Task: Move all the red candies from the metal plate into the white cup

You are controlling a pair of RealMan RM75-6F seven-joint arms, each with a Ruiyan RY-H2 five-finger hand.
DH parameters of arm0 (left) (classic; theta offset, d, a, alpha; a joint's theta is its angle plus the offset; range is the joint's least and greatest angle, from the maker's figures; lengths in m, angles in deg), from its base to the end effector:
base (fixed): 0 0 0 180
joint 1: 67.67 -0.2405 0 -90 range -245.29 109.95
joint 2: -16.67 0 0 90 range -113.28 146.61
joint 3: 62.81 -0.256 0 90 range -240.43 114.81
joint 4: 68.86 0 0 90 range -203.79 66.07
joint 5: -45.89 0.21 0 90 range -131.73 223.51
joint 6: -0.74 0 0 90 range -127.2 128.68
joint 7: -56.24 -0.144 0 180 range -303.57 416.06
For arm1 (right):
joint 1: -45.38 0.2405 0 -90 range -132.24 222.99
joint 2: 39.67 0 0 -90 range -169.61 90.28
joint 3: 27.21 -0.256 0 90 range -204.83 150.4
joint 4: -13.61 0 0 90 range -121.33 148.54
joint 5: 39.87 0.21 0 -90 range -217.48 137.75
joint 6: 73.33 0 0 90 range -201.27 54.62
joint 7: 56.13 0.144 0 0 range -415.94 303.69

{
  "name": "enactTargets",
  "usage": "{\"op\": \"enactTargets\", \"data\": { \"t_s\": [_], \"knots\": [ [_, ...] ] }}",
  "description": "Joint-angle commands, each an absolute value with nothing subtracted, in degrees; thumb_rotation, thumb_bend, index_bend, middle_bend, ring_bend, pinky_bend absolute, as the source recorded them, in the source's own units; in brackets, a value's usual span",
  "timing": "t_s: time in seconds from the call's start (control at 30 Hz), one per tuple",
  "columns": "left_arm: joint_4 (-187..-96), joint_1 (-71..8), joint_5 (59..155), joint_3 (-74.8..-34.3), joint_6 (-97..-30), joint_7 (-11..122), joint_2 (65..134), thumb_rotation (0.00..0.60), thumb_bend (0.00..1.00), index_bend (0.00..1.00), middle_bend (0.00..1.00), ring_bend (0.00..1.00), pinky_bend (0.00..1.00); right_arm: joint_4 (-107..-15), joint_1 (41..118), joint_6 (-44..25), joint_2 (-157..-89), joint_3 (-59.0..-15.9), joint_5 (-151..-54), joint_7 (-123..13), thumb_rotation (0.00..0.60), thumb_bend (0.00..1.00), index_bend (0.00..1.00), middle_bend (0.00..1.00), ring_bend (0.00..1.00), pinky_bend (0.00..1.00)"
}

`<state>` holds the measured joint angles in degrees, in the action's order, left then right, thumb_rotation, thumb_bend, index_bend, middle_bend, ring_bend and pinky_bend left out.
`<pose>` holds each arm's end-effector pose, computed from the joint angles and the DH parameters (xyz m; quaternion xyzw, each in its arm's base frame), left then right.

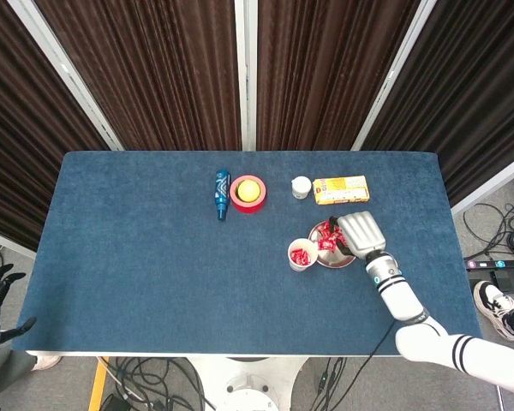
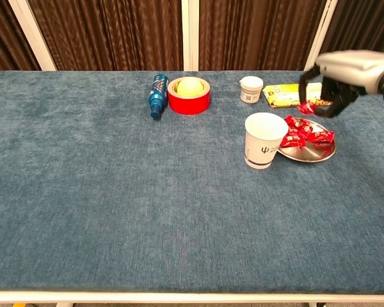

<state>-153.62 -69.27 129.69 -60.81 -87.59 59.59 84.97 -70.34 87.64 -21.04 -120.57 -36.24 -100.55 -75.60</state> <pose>-0.3509 0.1407 0.1560 -0.5492 -0.4132 -0.3610 0.6303 -0.1857 -0.3629 0.0268 0.7431 -0.3681 0.3191 0.4588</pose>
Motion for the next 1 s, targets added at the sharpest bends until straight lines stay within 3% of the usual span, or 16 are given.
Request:
{"op": "enactTargets", "data": {
  "t_s": [0.03, 0.37, 0.5, 0.63, 0.8, 1.0],
  "knots": [
    [-153.7, -69.3, 129.8, -60.9, -87.7, 59.6, 84.9, 0.6, 0.0, 0.3, 0.24, 0.14, 0.18, -76.3, 87.1, -18.5, -117.4, -36.6, -105.8, -74.1, 0.6, 0.42, 0.62, 1.0, 0.99, 1.0],
    [-153.2, -69.7, 129.3, -61.0, -87.6, 60.1, 85.2, 0.6, 0.0, 0.3, 0.24, 0.14, 0.18, -74.3, 90.5, -22.8, -122.1, -35.1, -103.0, -80.5, 0.6, 0.35, 0.47, 1.0, 0.99, 1.0],
    [-152.8, -69.7, 129.2, -61.1, -87.3, 60.4, 85.4, 0.6, 0.0, 0.3, 0.24, 0.14, 0.18, -73.4, 90.8, -22.4, -123.3, -35.3, -102.2, -81.1, 0.6, 0.19, 0.39, 1.0, 0.99, 1.0],
    [-152.5, -69.7, 129.1, -61.0, -87.4, 60.7, 85.6, 0.6, 0.0, 0.3, 0.24, 0.14, 0.18, -73.7, 90.2, -20.7, -122.8, -35.9, -102.6, -80.3, 0.6, 0.1, 0.34, 1.0, 0.99, 1.0],
    [-152.0, -69.7, 129.3, -61.0, -87.5, 61.2, 85.8, 0.6, 0.0, 0.3, 0.24, 0.14, 0.18, -73.4, 88.4, -17.9, -120.5, -37.4, -100.8, -78.4, 0.6, 0.09, 0.33, 1.0, 0.99, 1.0],
    [-151.6, -69.7, 129.5, -61.1, -87.5, 61.5, 86.1, 0.6, 0.0, 0.3, 0.24, 0.14, 0.18, -66.7, 89.4, -23.1, -121.6, -36.6, -92.7, -81.4, 0.6, 0.15, 0.4, 1.0, 0.99, 1.0]
  ]
}}
